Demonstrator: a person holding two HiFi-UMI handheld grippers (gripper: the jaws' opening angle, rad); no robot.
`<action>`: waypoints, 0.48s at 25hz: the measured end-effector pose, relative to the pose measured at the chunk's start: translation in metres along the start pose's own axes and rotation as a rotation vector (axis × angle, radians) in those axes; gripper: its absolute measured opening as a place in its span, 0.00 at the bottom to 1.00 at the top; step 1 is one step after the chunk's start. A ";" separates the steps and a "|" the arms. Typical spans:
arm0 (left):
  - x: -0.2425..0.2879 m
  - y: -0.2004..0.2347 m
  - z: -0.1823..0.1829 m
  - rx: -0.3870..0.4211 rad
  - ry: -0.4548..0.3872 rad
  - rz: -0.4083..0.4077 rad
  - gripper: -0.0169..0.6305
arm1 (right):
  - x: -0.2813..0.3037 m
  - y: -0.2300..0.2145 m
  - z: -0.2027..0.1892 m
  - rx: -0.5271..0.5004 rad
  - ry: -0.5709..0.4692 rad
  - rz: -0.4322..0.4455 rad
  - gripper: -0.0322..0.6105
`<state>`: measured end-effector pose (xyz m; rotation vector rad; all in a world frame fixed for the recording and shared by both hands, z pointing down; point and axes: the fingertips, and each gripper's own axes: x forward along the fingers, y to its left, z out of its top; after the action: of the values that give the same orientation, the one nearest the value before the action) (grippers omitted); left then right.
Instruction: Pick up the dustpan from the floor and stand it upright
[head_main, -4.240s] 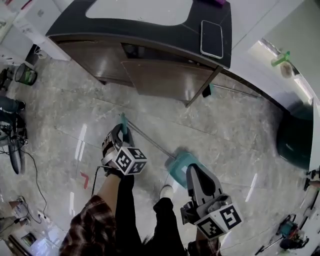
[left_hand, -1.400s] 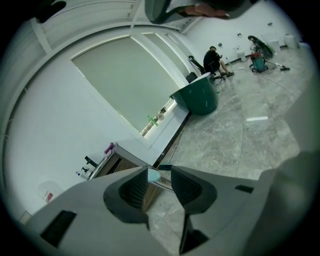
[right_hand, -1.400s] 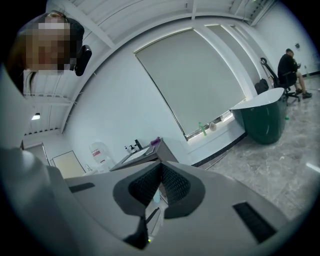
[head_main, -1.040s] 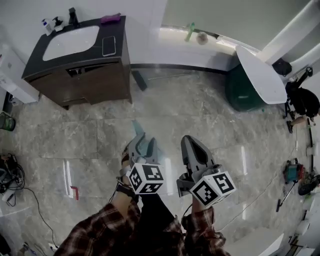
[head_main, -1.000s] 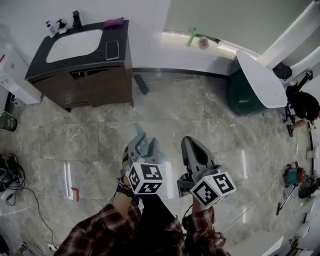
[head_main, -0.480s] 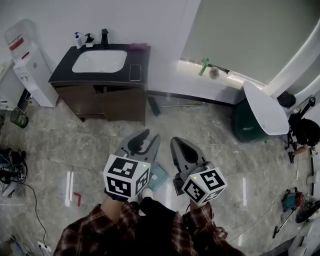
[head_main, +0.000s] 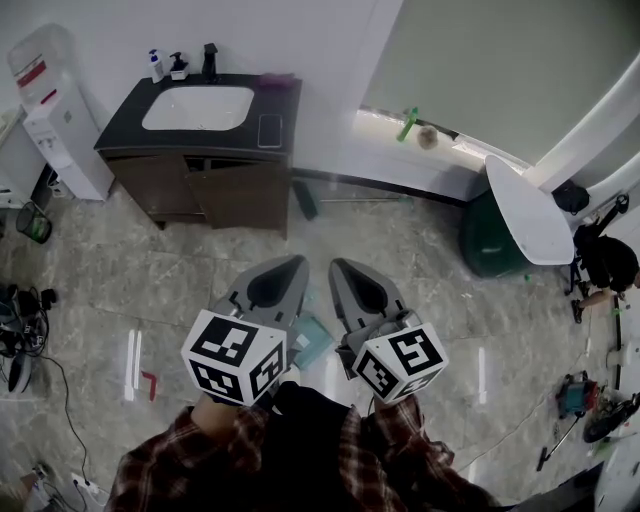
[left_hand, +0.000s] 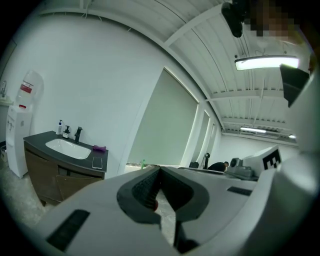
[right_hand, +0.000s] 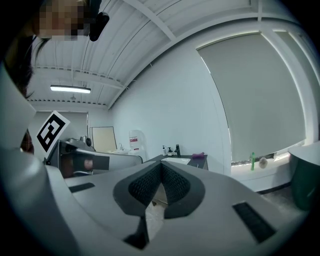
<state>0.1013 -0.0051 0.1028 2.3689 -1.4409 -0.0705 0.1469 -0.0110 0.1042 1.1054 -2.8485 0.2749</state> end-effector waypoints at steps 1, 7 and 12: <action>0.001 -0.001 -0.001 0.007 0.002 -0.002 0.04 | 0.000 -0.001 -0.001 0.000 0.003 0.000 0.07; 0.008 -0.013 -0.002 0.070 0.012 -0.026 0.04 | -0.005 -0.009 -0.004 0.008 0.015 -0.003 0.07; 0.015 -0.018 -0.004 0.094 0.026 -0.032 0.04 | -0.005 -0.013 -0.007 0.023 0.021 0.000 0.07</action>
<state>0.1245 -0.0092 0.1022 2.4587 -1.4236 0.0207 0.1594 -0.0158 0.1120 1.1003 -2.8343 0.3181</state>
